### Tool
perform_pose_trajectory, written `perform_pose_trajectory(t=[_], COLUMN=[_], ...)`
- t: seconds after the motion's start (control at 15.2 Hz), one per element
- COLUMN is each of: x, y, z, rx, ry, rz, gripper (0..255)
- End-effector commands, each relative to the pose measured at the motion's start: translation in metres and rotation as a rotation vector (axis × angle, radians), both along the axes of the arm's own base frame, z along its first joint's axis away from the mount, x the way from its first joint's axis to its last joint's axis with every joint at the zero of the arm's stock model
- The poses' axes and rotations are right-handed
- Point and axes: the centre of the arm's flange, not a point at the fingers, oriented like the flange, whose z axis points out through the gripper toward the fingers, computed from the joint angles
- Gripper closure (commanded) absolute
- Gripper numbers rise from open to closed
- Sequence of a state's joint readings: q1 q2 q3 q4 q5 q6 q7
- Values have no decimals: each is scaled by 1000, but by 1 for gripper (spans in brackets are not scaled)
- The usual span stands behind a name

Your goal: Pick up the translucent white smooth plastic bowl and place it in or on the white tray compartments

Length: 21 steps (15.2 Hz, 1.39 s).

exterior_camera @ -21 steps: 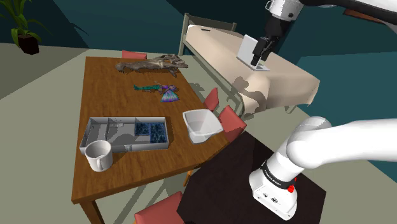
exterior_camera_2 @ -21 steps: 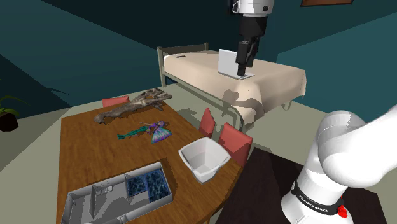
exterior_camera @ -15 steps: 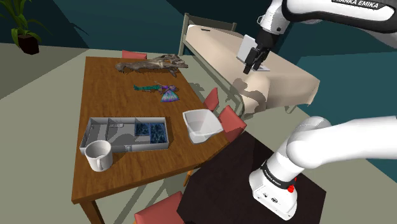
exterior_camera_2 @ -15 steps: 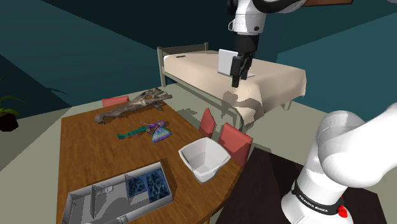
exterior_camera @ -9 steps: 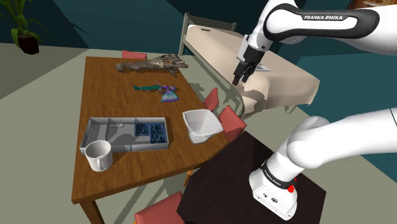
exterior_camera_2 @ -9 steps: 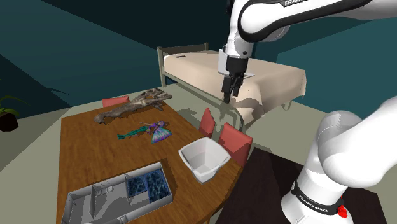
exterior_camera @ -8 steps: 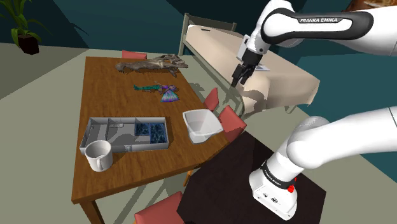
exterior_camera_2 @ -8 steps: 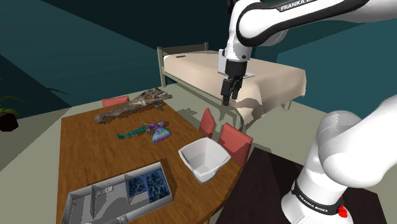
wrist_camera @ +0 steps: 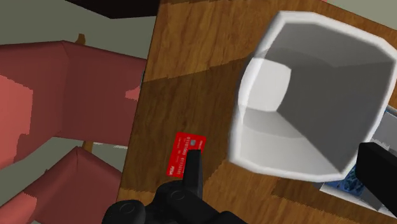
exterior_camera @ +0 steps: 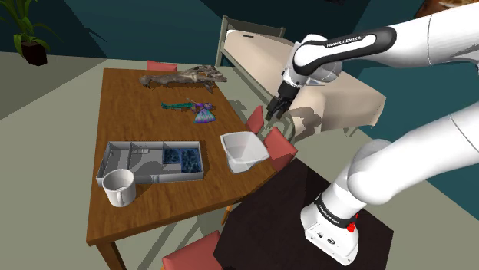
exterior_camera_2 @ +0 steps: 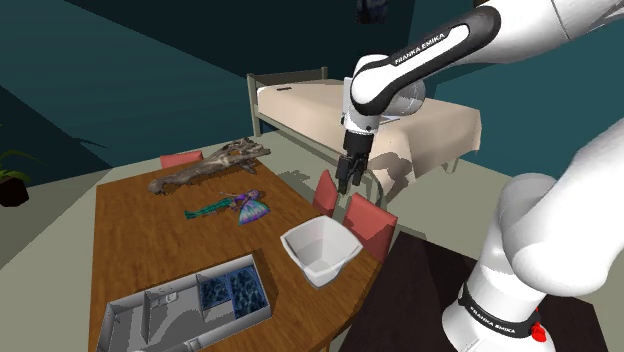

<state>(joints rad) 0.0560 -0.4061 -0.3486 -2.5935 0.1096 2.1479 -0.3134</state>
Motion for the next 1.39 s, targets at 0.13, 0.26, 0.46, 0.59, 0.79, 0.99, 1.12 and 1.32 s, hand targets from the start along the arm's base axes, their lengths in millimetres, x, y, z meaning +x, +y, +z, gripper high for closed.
perform_pose_trajectory(t=[0.13,0.26,0.46,0.59,0.79,0.99,1.12,1.32], x=[17,25,34,34,34,34,34,34], y=[-6,-7,-7,-3,3,8,8,8], z=[-55,-81,-115,-124,-139,-152,-152,-152], rx=[63,95,134,134,134,134,134,134], ry=[7,12,17,17,17,17,17,17], rz=[-15,-21,-29,-29,-29,-29,-29,-29], gripper=[0,0,0,0,0,0,0,0])
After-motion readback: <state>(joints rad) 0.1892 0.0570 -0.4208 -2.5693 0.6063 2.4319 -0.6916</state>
